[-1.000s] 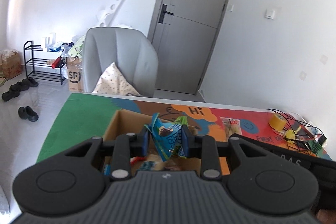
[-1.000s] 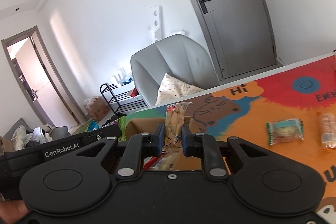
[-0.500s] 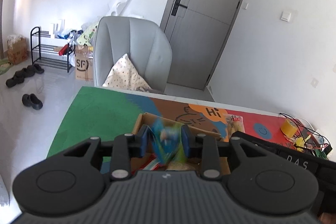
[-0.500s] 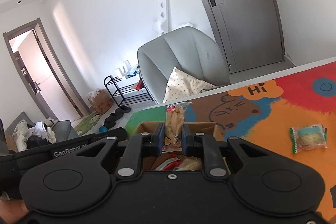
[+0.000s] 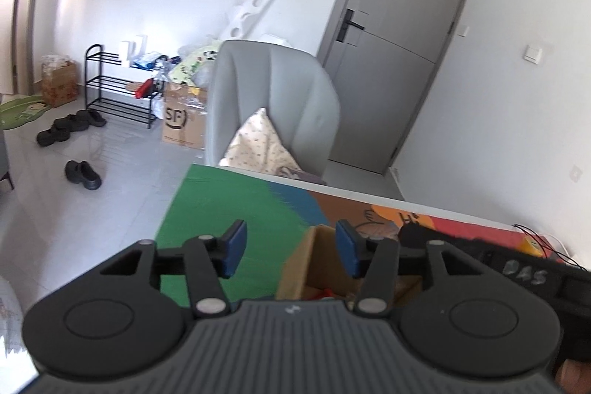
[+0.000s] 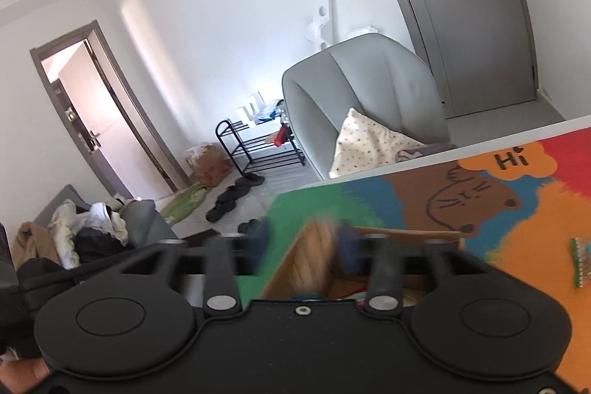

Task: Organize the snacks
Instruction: 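Open the left tool over the box while the right tool releases the cookie pack inside, then move both tools back over the last two snacks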

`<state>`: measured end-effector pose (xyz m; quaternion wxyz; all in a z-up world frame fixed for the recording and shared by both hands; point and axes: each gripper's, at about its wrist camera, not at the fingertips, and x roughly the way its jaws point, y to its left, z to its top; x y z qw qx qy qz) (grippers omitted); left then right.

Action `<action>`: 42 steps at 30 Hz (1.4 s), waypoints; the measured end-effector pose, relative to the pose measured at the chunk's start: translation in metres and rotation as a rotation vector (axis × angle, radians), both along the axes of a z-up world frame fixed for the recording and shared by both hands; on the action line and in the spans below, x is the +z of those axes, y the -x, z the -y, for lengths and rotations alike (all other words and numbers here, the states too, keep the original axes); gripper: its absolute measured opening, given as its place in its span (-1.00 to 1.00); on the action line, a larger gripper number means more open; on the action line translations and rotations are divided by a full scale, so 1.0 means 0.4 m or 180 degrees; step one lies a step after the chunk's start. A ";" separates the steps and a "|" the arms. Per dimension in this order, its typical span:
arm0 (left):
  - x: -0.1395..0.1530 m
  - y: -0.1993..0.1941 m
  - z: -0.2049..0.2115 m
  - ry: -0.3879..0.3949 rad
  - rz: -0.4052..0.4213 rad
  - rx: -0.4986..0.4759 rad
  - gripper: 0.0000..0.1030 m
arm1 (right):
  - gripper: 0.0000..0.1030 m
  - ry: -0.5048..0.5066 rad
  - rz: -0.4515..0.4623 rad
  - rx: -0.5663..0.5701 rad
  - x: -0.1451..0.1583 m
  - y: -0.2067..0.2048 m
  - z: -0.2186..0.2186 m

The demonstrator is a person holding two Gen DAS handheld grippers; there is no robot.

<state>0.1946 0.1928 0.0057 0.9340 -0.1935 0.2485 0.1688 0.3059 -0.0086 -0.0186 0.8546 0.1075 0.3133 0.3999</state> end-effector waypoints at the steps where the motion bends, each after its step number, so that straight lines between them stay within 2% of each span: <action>1: 0.004 0.003 -0.004 -0.0014 0.0004 0.0016 0.08 | 0.24 -0.0017 0.0025 -0.0025 0.002 0.004 0.002; 6: 0.013 0.017 0.007 -0.0088 0.0023 0.0040 0.49 | 0.26 0.0012 -0.0007 -0.0063 0.002 0.011 0.022; 8: 0.012 0.018 0.015 -0.0104 0.0030 0.0025 0.57 | 0.37 0.0039 -0.0015 -0.0107 0.000 0.012 0.039; 12: 0.012 0.010 0.039 -0.0119 0.0001 -0.0013 0.67 | 0.38 0.0079 -0.0042 -0.0188 -0.008 0.014 0.081; 17: 0.009 0.011 0.076 -0.0079 -0.0022 -0.0134 0.77 | 0.55 0.0160 -0.0046 -0.0355 -0.015 0.022 0.141; 23: -0.011 -0.015 0.140 -0.0091 -0.0107 -0.0308 0.79 | 0.65 0.0137 -0.0078 -0.0565 -0.030 0.026 0.228; 29: -0.020 -0.032 0.214 -0.0083 -0.0079 -0.0438 0.79 | 0.70 0.0174 -0.0091 -0.0805 -0.040 0.022 0.312; 42: -0.025 -0.086 0.355 -0.0090 -0.0085 -0.0707 0.79 | 0.77 0.0203 -0.0098 -0.1049 -0.050 0.028 0.474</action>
